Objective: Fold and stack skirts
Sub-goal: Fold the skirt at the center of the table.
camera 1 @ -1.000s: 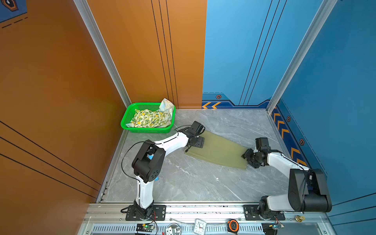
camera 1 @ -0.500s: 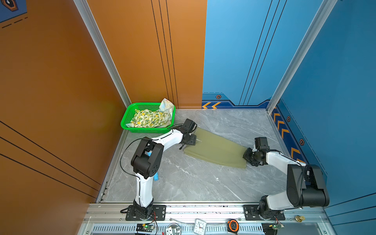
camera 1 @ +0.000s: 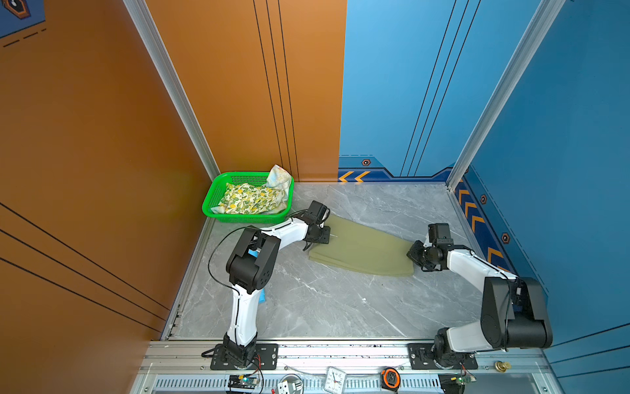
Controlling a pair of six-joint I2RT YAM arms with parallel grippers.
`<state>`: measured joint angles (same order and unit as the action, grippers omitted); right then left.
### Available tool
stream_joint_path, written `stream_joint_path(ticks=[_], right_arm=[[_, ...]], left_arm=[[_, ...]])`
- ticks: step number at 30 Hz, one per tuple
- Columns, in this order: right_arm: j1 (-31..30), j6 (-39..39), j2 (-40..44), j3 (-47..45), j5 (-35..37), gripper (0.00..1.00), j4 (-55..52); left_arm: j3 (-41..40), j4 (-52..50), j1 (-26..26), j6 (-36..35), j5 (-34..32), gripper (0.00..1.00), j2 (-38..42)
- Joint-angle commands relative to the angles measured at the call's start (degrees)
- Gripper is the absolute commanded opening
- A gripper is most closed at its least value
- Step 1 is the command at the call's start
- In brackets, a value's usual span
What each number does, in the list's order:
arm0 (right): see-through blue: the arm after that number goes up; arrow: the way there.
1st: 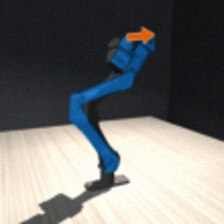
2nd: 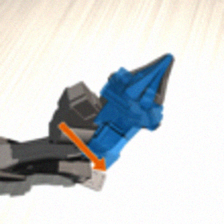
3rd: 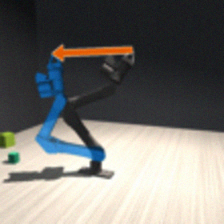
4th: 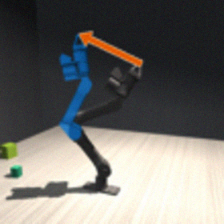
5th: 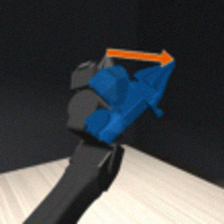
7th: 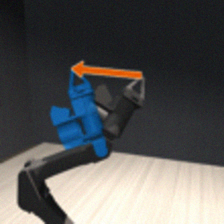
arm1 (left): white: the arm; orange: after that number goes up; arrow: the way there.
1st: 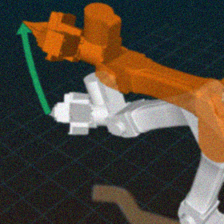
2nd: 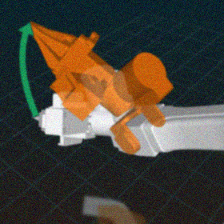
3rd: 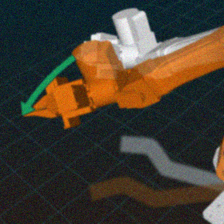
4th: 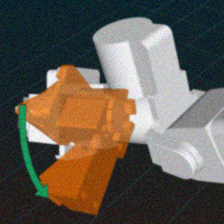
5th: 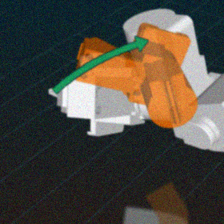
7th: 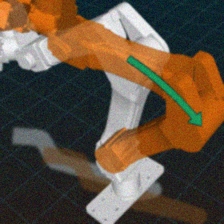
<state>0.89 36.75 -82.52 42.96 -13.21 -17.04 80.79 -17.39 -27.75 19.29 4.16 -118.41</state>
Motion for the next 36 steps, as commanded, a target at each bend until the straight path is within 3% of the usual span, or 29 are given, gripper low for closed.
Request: stream_joint_path(ticks=[1, 5, 10, 20, 29, 30, 32, 34, 36], right_arm=[[-0.99, -1.52, 3.48, 3.19, 2.89, 0.0, -5.18], [-3.85, -1.31, 5.67, 7.33, 5.83, 0.0, -9.5], [-8.22, -1.67, 5.89, 13.74, 9.61, 0.0, -15.32], [-19.25, -0.66, 0.14, 26.39, 13.79, 0.0, -19.09], [-31.73, 3.26, -19.43, 44.31, 11.66, 0.01, -18.27], [-32.77, 3.37, -22.1, 46.98, 10.56, 0.12, -18.18], [-33.82, 3.87, -25.54, 50.79, 9.08, 0.44, -18.23], [-33.63, 4.62, -25.85, 51.86, 9.93, 0.58, -18.12], [-32.95, 4.49, -24.69, 51.33, 11.55, 0.65, -18.12]], left_arm=[[-0.25, 0.1, 0.27, 0.81, 2.83, 0.31, -2.27], [-1.57, 1.42, 0.06, 1.65, 3.61, 0.1, -2.26], [-3.04, 2.32, -0.52, 2.4, 3.97, 0.0, -2.27], [-6.43, 5.06, -2.4, 4.13, 4.71, 0.0, -1.34], [-8.54, 6.06, -4.39, 5.36, 4.54, 0.0, 0.31], [-9.0, 6.1, -4.42, 5.54, 4.46, 0.0, 0.59], [-9.75, 8.23, -4.42, 5.75, 4.4, 0.0, 1.17], [-10.53, 8.41, -4.33, 5.89, 4.23, 0.0, 1.82], [-11.25, 8.51, -4.33, 5.84, 4.19, 0.0, 2.47]])
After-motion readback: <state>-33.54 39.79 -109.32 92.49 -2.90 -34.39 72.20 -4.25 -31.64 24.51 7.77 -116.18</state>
